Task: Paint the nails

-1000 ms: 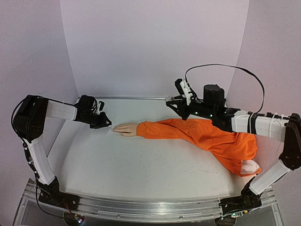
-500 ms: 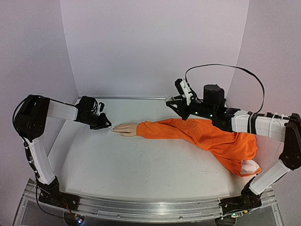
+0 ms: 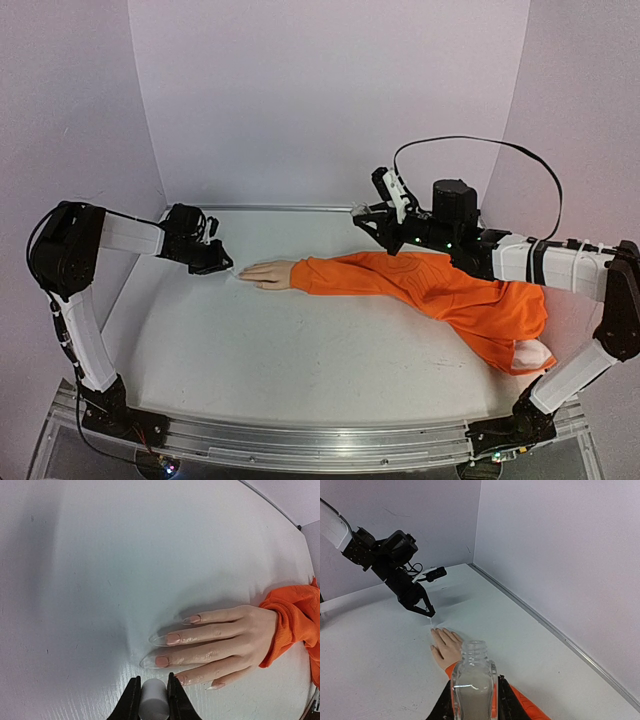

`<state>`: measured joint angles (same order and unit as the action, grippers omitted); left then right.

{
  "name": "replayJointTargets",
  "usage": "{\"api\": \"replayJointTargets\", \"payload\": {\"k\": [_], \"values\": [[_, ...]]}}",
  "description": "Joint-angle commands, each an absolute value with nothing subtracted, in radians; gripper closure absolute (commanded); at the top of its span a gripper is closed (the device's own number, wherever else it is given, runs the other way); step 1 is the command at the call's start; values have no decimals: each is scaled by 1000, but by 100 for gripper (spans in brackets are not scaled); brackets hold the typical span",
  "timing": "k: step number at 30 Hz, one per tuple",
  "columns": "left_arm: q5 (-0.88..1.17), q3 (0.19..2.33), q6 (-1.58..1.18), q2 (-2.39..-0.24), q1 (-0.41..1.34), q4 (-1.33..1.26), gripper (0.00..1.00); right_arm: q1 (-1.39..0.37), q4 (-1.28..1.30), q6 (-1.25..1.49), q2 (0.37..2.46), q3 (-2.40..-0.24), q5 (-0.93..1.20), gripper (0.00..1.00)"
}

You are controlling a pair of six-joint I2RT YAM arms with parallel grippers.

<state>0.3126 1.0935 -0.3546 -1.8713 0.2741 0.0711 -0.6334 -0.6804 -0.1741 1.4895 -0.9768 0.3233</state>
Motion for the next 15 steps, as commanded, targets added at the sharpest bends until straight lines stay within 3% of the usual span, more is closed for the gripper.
{"api": "replayJointTargets", "payload": {"k": [1, 15], "values": [[337, 1129, -339, -1812, 272, 66, 100, -630, -751, -160, 1473, -996, 338, 100], [393, 1157, -357, -1839, 290, 64, 100, -629, -753, -160, 1482, -1000, 341, 100]]}}
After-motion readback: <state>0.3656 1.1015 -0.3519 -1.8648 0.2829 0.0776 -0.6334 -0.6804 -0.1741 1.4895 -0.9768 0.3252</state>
